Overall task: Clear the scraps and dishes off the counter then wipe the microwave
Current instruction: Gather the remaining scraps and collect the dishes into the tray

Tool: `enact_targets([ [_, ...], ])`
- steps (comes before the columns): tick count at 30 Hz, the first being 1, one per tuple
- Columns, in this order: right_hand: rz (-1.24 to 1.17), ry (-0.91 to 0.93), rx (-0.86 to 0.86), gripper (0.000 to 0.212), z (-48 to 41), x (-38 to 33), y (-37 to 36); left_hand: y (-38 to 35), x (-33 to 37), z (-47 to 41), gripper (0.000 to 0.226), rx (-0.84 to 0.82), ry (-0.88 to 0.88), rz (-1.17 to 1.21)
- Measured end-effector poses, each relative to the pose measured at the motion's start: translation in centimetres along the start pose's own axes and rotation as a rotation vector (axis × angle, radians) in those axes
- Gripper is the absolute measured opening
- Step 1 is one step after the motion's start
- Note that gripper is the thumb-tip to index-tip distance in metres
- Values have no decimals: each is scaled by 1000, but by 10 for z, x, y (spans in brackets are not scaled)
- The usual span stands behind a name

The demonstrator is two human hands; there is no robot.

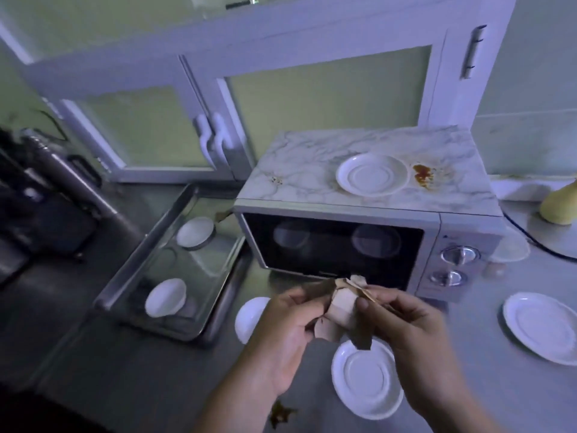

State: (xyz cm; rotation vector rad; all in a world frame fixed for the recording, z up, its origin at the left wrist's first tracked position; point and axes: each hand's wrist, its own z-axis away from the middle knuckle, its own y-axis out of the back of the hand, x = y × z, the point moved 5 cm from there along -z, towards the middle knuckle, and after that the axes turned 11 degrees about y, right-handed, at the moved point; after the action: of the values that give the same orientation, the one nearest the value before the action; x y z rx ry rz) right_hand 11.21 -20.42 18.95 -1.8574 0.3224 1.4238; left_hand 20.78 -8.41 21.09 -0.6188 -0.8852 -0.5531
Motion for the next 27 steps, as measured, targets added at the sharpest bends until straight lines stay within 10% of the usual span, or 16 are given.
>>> enact_targets([
  [10,110,-172,-142,23,45,77,-61,105,-62,53,17,315,136,185],
  [14,209,-165,-171,45,39,91,-89,147,-55,49,17,217,141,200],
  [27,314,-309,-43,18,-2,185,-224,344,-7,-38,39,-108,225,61],
])
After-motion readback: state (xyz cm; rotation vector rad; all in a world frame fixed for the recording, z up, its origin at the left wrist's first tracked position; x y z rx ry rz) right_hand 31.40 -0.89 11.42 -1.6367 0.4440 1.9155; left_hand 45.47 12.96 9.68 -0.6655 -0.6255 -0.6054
